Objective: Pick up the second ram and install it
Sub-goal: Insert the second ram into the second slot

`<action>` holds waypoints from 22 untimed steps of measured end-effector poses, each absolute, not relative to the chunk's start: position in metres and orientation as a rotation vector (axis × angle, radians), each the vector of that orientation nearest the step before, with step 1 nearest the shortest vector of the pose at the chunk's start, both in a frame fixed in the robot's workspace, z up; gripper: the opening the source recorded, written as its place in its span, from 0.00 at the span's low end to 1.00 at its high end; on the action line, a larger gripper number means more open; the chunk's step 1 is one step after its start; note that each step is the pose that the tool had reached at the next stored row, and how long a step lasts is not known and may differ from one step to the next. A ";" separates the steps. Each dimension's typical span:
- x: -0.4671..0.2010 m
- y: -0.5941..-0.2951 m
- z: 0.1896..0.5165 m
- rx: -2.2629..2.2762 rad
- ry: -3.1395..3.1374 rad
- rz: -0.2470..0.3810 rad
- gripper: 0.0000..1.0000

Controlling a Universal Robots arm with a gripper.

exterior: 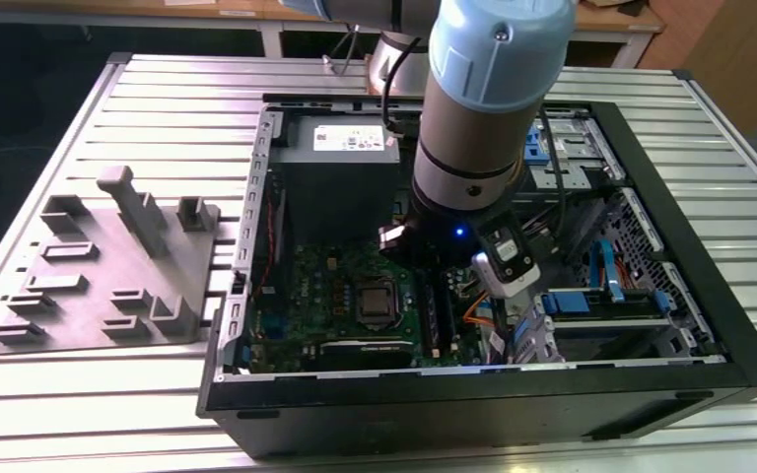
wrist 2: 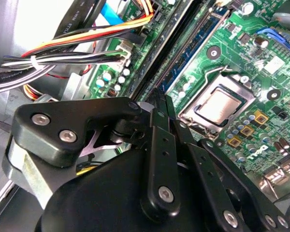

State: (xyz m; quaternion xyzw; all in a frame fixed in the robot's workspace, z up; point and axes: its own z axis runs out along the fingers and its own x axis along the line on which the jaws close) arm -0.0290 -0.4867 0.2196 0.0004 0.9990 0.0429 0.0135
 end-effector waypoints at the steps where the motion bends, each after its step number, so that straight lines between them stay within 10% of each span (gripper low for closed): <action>1: -0.029 -0.487 0.220 0.001 3.112 0.138 0.11; 22: -0.029 -0.487 0.215 0.001 3.111 0.144 0.11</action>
